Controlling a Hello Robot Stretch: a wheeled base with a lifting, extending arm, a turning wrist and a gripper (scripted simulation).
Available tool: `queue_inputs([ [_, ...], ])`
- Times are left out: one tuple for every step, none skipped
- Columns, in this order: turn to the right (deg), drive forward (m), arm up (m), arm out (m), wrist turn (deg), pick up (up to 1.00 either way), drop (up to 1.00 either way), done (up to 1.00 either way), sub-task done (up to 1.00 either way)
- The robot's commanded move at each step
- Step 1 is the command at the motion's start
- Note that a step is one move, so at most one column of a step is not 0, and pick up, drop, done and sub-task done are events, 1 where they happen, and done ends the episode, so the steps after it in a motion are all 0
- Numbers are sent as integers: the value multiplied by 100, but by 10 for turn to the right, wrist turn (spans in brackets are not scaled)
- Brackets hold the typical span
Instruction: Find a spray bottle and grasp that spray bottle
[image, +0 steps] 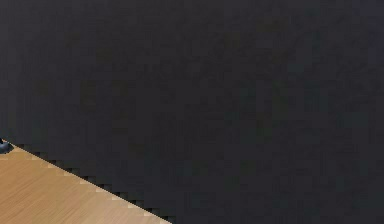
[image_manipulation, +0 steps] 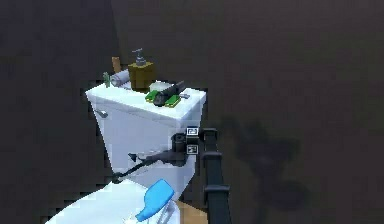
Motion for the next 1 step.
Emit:
queue_inputs([
  [0, 0, -30, 0, 0, 0, 0, 0, 0],
])
